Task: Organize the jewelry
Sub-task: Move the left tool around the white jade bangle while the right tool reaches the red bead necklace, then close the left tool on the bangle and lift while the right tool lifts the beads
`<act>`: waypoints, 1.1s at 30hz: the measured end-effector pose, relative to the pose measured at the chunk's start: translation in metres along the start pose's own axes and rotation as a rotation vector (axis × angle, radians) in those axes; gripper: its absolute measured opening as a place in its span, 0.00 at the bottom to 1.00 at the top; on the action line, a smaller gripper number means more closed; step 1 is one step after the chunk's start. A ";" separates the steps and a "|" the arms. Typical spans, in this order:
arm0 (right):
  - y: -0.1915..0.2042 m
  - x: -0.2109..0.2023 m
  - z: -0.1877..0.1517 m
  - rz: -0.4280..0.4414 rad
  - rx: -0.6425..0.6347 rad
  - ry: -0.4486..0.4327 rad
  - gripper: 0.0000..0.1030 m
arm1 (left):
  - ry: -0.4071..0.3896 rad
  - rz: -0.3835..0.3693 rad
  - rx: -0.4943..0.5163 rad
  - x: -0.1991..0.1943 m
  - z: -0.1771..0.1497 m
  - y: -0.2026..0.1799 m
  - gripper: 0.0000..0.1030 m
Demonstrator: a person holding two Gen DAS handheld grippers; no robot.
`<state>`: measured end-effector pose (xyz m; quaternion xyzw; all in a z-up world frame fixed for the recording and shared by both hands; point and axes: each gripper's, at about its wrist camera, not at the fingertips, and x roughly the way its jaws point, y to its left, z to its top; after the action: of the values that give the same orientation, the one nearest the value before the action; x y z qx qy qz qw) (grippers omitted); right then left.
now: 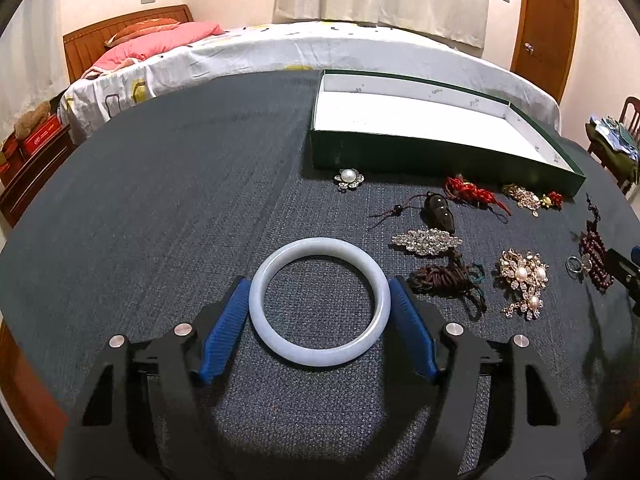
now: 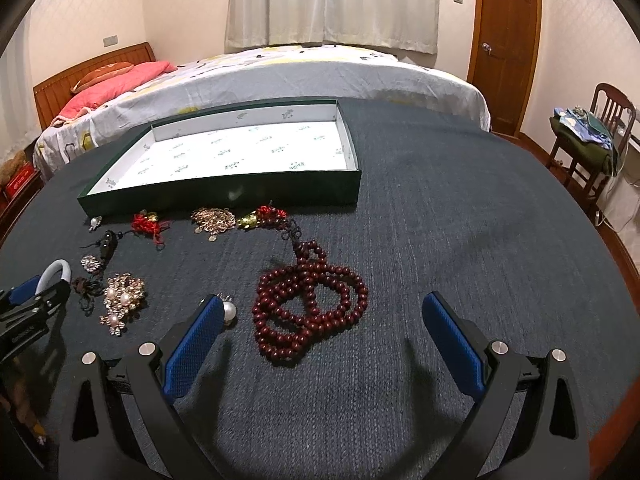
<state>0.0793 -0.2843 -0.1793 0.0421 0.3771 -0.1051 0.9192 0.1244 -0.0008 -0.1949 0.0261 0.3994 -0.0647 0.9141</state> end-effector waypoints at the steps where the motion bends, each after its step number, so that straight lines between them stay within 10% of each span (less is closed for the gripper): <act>1: 0.000 0.002 0.001 -0.006 0.002 0.003 0.94 | 0.000 0.000 0.001 0.000 0.000 0.000 0.67; 13: -0.002 0.025 0.007 0.001 0.011 0.084 0.91 | -0.003 -0.006 -0.038 0.001 0.001 0.003 0.80; 25: 0.004 0.021 -0.002 0.076 -0.029 0.062 0.30 | -0.008 0.004 -0.005 0.003 0.000 0.000 0.67; 33: 0.007 0.016 -0.005 0.103 -0.034 0.052 0.17 | -0.019 0.010 -0.005 0.001 -0.001 0.001 0.67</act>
<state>0.0885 -0.2789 -0.1946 0.0484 0.4001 -0.0502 0.9138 0.1248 0.0001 -0.1958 0.0252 0.3907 -0.0594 0.9183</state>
